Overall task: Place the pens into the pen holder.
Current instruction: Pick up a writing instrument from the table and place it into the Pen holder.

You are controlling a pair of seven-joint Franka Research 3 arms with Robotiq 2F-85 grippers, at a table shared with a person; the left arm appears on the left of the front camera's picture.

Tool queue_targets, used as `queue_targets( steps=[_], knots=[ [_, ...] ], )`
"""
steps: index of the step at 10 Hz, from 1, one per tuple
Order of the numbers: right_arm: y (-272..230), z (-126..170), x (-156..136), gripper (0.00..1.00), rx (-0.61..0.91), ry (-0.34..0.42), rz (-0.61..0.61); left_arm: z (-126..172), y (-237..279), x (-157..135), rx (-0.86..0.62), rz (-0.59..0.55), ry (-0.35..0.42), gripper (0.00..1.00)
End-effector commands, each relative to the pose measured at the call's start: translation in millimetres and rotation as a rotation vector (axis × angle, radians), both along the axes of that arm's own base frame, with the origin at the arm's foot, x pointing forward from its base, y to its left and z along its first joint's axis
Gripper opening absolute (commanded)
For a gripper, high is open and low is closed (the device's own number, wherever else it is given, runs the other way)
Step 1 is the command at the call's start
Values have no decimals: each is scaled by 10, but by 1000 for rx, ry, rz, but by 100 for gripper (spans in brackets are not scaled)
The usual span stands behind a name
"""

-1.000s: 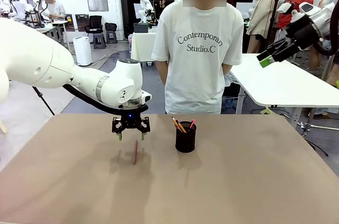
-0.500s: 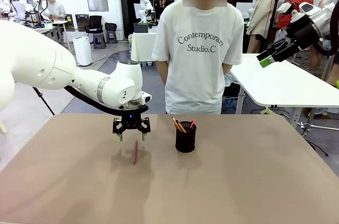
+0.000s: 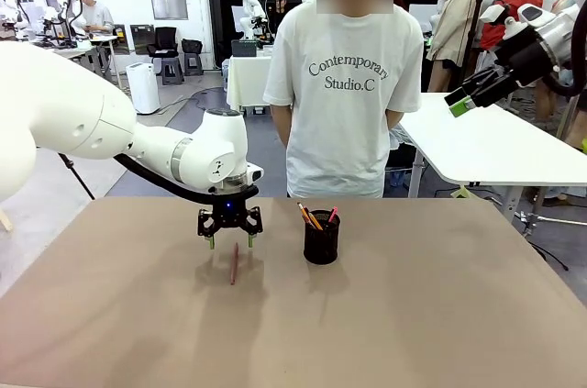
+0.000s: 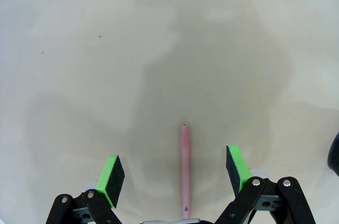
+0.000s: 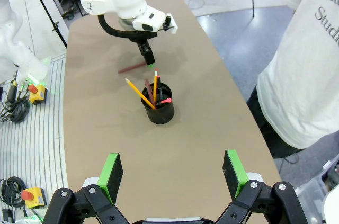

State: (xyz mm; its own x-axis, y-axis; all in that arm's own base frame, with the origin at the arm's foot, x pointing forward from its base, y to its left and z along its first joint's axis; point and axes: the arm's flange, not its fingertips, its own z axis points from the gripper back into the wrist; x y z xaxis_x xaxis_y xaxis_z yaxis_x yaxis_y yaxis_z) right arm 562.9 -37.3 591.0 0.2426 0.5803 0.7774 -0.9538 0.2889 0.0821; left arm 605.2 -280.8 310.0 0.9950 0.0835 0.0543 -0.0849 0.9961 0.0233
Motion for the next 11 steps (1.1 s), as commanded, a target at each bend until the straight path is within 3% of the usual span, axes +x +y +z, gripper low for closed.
queue_targets(
  steps=[1, 6, 7, 11],
  knots=[
    [-2, 18, -2, 100, -1, -5, -4, 4, 27, 61, -22, -17, 23, 100],
    [-2, 18, -2, 100, -1, -5, -4, -62, 21, 78, -48, -41, 50, 100],
    [-2, 18, -2, 100, -1, -5, -4, -67, 22, 75, -44, -49, 46, 93],
    [-2, 18, -2, 100, -1, -5, -4, -63, 33, 64, -48, -47, 63, 18]
  ],
)
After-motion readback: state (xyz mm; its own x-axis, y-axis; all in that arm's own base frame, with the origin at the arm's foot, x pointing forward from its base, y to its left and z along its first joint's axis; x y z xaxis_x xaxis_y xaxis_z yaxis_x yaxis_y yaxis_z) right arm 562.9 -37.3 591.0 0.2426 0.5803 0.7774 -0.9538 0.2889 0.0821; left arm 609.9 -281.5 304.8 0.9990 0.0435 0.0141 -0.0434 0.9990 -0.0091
